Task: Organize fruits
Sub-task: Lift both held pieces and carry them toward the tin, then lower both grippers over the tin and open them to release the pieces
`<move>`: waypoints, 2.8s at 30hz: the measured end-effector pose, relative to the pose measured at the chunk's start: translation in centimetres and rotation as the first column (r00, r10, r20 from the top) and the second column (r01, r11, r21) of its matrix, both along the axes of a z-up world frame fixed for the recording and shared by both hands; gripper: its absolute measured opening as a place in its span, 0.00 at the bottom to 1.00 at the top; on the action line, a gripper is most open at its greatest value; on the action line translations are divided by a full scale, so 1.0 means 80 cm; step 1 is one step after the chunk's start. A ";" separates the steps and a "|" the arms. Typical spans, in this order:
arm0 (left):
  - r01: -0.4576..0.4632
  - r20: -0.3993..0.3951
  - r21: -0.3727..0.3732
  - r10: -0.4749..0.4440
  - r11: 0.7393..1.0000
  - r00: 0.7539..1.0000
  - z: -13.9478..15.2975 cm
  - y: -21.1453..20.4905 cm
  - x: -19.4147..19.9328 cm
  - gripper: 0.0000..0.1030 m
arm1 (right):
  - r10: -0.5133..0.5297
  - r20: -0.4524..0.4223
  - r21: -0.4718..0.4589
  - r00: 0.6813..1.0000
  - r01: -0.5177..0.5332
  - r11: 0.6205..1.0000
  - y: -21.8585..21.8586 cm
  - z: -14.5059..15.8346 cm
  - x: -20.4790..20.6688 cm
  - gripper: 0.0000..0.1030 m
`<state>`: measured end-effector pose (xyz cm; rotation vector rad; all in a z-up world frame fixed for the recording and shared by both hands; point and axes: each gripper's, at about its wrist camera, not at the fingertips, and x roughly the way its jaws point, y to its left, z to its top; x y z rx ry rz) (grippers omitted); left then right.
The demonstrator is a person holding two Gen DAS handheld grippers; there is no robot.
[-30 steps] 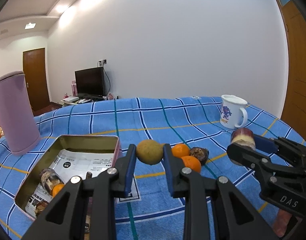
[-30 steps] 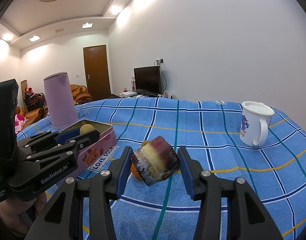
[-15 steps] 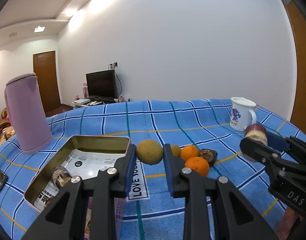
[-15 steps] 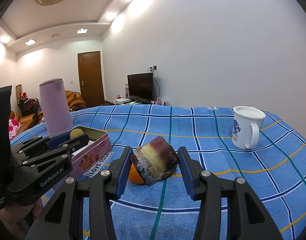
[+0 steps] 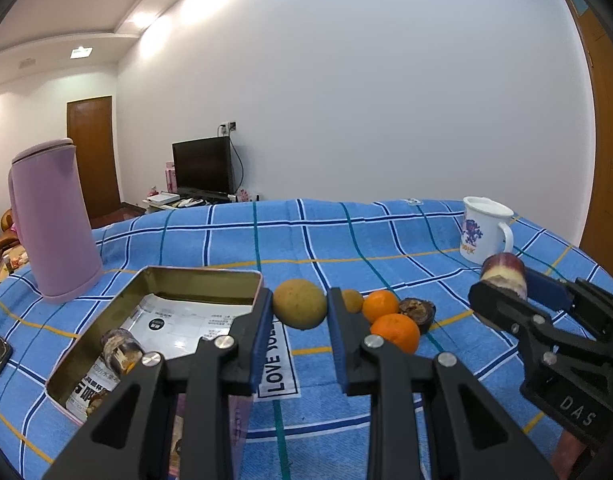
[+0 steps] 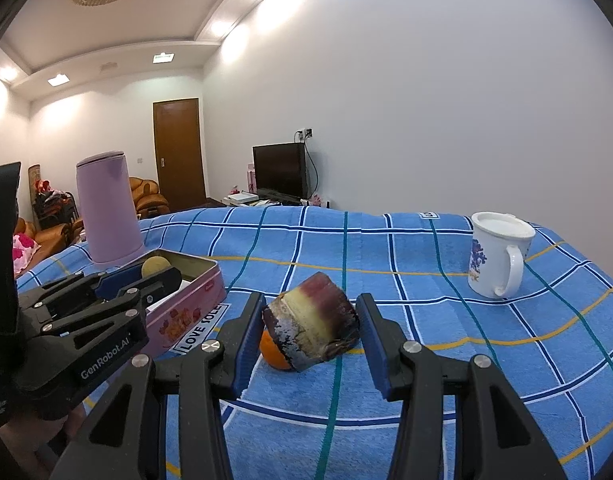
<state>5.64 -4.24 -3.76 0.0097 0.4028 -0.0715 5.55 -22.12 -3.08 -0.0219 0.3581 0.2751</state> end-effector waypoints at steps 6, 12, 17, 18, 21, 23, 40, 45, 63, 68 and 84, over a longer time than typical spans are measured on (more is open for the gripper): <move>-0.008 -0.020 0.002 0.008 1.000 1.000 -0.001 0.007 0.001 0.27 | 0.017 -0.006 -0.006 1.000 -0.017 1.000 0.010 -0.001 0.003 0.47; -0.017 -0.036 0.006 0.017 1.000 0.999 -0.004 0.017 0.003 0.28 | 0.036 -0.011 -0.011 0.999 -0.036 0.999 0.021 -0.002 0.006 0.47; -0.029 -0.042 0.007 0.029 1.000 0.999 -0.005 0.026 0.003 0.27 | 0.053 -0.015 -0.017 0.998 -0.053 0.998 0.034 -0.004 0.008 0.47; -0.030 -0.044 0.006 0.031 1.000 0.999 -0.005 0.028 0.003 0.27 | 0.057 -0.015 -0.017 0.998 -0.057 0.998 0.037 -0.004 0.008 0.47; -0.039 -0.048 0.008 0.040 0.999 0.998 -0.005 0.034 0.003 0.27 | 0.067 -0.016 -0.019 0.998 -0.068 0.998 0.044 -0.004 0.009 0.47; -0.044 -0.053 0.011 0.045 0.999 0.998 -0.006 0.039 0.004 0.27 | 0.075 -0.017 -0.019 0.997 -0.076 0.997 0.048 -0.004 0.010 0.47; -0.110 -0.068 0.021 0.111 0.994 0.991 -0.009 0.082 0.006 0.27 | 0.162 -0.029 -0.030 0.986 -0.163 0.986 0.102 -0.007 0.018 0.47; -0.129 -0.072 0.014 0.130 0.992 0.989 -0.010 0.096 0.006 0.27 | 0.182 -0.031 -0.033 0.983 -0.183 0.983 0.115 -0.008 0.018 0.47; -0.198 -0.099 0.003 0.198 0.980 0.975 -0.013 0.140 0.007 0.27 | 0.241 -0.046 -0.041 0.969 -0.243 0.969 0.151 -0.009 0.022 0.47; -0.223 -0.110 -0.006 0.221 0.975 0.969 -0.014 0.157 0.008 0.27 | 0.261 -0.054 -0.049 0.964 -0.264 0.963 0.164 -0.011 0.024 0.47; -0.267 -0.154 -0.003 0.263 0.964 0.952 -0.019 0.187 0.011 0.27 | 0.352 -0.057 -0.078 0.934 -0.355 0.932 0.204 -0.012 0.021 0.47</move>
